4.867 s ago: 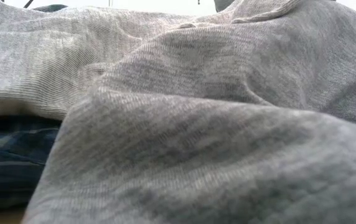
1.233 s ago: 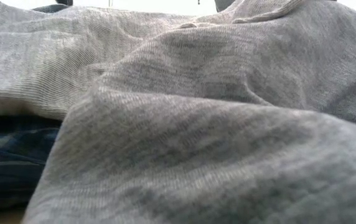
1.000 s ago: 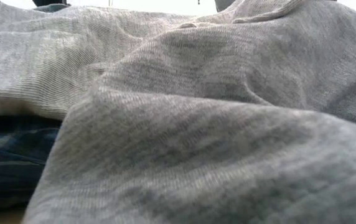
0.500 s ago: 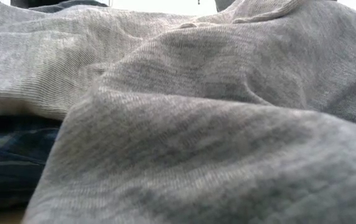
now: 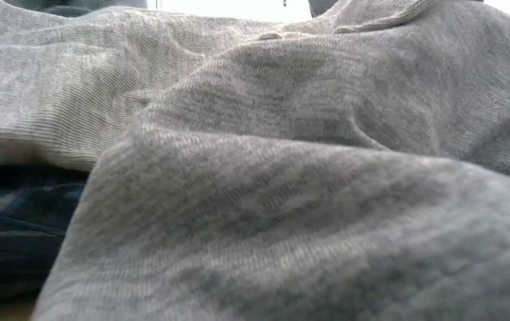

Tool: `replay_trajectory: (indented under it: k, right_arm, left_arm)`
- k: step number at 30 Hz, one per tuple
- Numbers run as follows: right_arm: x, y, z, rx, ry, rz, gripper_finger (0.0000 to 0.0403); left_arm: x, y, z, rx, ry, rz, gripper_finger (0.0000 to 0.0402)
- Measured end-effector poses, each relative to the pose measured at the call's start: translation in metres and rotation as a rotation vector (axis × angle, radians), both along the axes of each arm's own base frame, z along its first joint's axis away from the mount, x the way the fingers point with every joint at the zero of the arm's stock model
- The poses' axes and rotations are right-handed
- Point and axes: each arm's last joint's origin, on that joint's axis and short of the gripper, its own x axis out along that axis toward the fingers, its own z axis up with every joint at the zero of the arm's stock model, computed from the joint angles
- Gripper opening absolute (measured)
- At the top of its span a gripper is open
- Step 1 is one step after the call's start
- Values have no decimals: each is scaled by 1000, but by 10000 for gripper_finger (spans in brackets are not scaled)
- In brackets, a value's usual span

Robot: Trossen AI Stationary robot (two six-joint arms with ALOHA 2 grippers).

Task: Sort clothes
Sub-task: Put the blue polo shirt into the white laundry bin

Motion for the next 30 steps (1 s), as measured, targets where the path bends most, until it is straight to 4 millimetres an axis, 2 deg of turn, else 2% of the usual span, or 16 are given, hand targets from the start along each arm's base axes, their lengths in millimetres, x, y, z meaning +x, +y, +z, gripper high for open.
replay_trajectory:
  k: [5,11,18,25,30]
  right_arm:
    - [0,0,0,0,0,0,13]
    - [0,0,0,0,0,0,13]
    - [0,0,0,0,0,0,13]
    - [0,0,0,0,-1,0,13]
    - [0,0,0,0,-1,0,13]
  left_arm:
    - [-10,6,63,81,-283,31,1]
    - [-3,18,116,213,-584,39,0]
    - [30,41,163,440,-873,76,0]
    - [72,63,203,790,-1156,141,0]
    - [95,90,218,1046,-1360,125,0]
